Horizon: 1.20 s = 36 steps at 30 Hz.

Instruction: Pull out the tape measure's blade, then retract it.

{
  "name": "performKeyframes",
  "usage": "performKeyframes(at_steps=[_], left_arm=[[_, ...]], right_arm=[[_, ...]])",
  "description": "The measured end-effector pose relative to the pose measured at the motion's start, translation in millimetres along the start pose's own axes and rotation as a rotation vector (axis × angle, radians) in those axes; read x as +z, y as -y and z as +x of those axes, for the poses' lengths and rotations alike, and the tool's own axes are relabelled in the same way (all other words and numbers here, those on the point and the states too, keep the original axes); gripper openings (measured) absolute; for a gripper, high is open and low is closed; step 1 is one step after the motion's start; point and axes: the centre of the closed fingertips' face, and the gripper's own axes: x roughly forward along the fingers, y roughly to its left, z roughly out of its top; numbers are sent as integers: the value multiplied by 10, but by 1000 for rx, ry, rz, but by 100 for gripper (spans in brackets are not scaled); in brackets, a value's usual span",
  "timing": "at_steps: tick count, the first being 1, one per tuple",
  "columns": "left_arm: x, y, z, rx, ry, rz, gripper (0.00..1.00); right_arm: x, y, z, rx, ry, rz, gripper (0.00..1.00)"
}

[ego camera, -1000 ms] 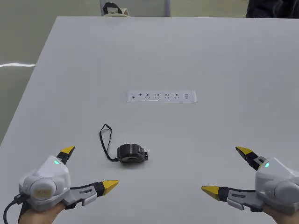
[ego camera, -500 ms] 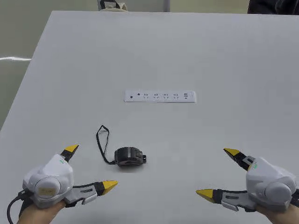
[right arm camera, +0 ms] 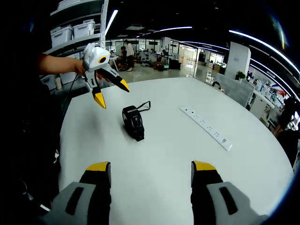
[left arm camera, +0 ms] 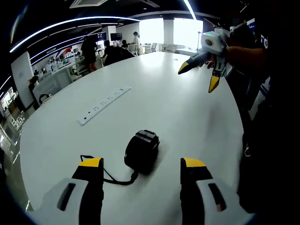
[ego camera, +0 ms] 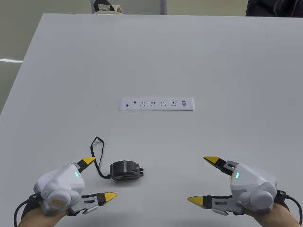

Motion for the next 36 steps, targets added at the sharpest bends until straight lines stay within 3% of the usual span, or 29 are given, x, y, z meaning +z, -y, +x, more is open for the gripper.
performKeyframes(at_steps=[14,21,30,36], left_arm=[[-101,-13,430,-100,-71,166,52],[-113,-32,554,-140,-82,197,50],[-194,-36,699,-211,-126,246,47],[-186,64,772,-269,-130,296,45]], right_arm=[[-74,-4,365,93,-5,-71,56],[-113,-19,533,134,-10,-96,49],[-81,-104,811,203,2,-149,42],[-45,-151,1001,240,8,-184,37]])
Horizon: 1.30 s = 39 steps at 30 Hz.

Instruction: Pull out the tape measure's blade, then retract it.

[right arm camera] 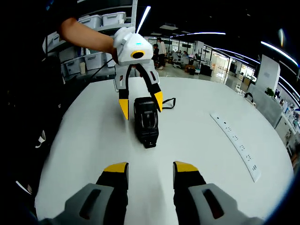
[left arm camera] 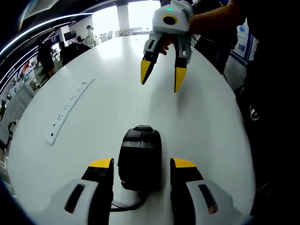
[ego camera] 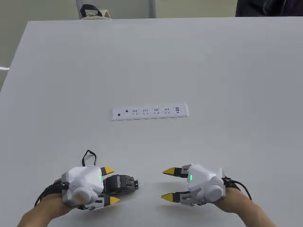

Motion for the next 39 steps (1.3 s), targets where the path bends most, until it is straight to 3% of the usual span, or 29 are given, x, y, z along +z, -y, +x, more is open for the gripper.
performKeyframes(at_steps=[7,12,26,30,31,33,39], left_arm=[[-45,-45,74,2,-27,62,33],[-43,-26,69,-21,-7,45,33],[-24,-16,42,4,9,54,31],[-21,-9,37,14,10,66,31],[-14,-1,32,18,11,71,31],[-18,6,32,24,13,79,31],[9,12,20,38,18,89,31]], right_arm=[[-23,-19,232,51,-12,-34,34],[-21,-38,406,88,-19,-60,33],[20,-40,852,157,-33,-61,23],[2,-79,916,177,-46,-58,21],[59,-108,935,198,-15,-68,21],[55,-72,938,183,-33,-55,19],[38,-87,907,208,-47,-79,15]])
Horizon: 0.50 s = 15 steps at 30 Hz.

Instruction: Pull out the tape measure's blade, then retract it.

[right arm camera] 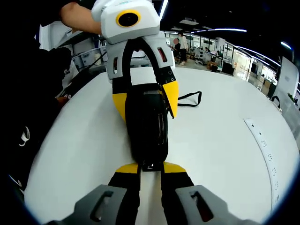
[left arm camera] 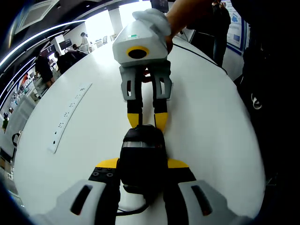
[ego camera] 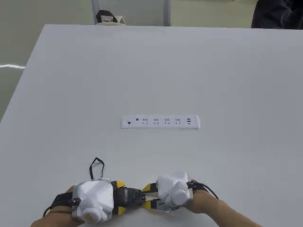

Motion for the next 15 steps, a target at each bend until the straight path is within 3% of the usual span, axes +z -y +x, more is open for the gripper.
performKeyframes(at_steps=[2,6,15], left_arm=[[-6,16,7,0,-1,21,31],[-12,10,6,0,0,16,31],[29,16,-14,-1,-3,24,30]], right_arm=[[-24,-14,-10,8,-12,-6,13],[-29,-19,5,12,-35,-43,12],[-55,-26,16,23,-77,-53,11]])
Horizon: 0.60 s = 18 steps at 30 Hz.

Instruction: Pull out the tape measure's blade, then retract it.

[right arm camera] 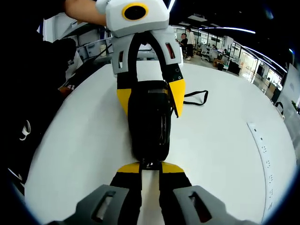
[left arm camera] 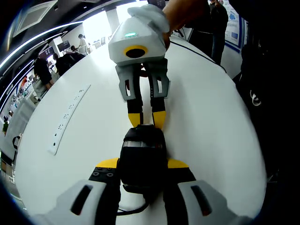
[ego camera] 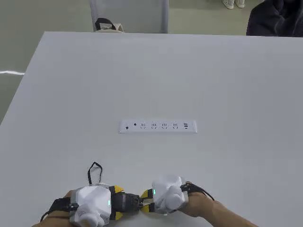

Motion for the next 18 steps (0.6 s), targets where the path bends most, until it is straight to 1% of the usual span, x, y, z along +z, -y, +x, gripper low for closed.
performKeyframes(at_steps=[7,13,18], left_arm=[[-27,-7,6,-1,4,-7,30],[0,-12,-18,1,7,-17,30],[-39,-17,-4,1,6,-19,30]], right_arm=[[9,-5,-8,13,-28,-13,11],[16,-5,-29,25,-39,-19,11],[-17,-5,-60,32,-51,-20,11]])
